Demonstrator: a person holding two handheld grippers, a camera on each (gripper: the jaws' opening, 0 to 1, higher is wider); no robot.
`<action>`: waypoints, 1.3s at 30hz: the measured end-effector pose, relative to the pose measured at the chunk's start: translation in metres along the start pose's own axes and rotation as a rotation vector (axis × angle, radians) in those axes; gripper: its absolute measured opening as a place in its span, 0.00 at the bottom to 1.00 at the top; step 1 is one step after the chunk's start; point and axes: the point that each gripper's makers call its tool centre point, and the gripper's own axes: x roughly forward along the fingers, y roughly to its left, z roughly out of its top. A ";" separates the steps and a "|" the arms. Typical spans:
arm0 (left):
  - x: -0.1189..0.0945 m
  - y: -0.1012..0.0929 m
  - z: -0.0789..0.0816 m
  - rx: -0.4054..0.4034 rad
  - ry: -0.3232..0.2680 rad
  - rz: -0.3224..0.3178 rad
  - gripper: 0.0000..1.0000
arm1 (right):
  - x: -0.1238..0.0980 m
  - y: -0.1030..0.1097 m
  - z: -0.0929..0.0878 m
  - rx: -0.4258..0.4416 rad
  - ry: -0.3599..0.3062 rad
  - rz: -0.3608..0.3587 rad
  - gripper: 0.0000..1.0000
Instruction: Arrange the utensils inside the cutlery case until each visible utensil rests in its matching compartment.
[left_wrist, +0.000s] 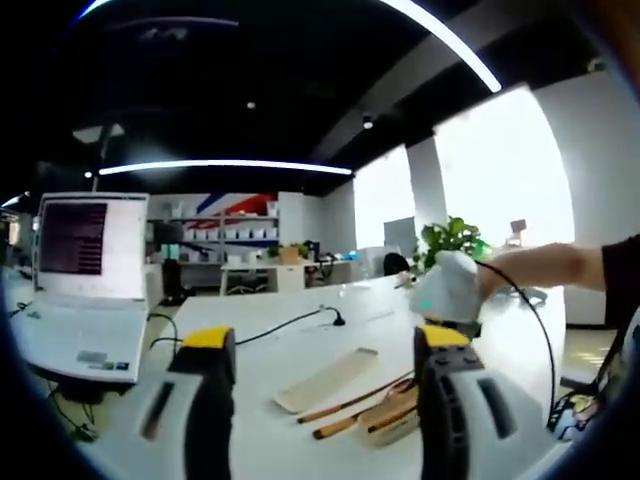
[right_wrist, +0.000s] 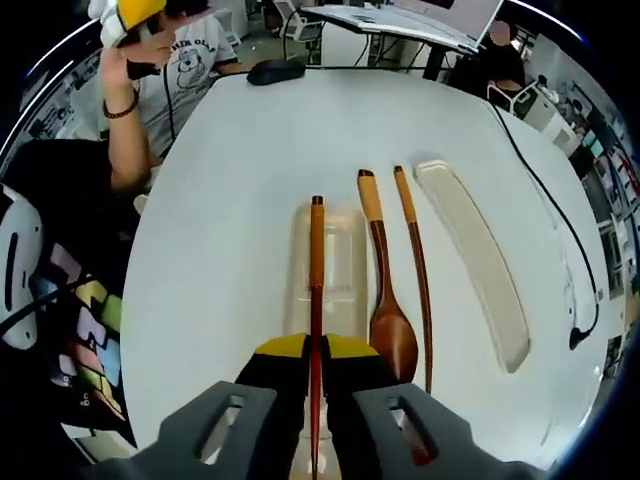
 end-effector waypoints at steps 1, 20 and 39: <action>0.000 0.000 0.000 0.000 0.001 0.001 0.76 | 0.001 0.001 -0.002 -0.004 0.012 0.002 0.03; -0.008 -0.005 0.000 -0.007 -0.013 0.003 0.76 | 0.005 0.008 -0.012 0.055 0.061 0.044 0.03; -0.006 -0.003 0.002 -0.005 -0.010 -0.010 0.76 | -0.011 0.009 0.001 0.007 0.062 0.029 0.06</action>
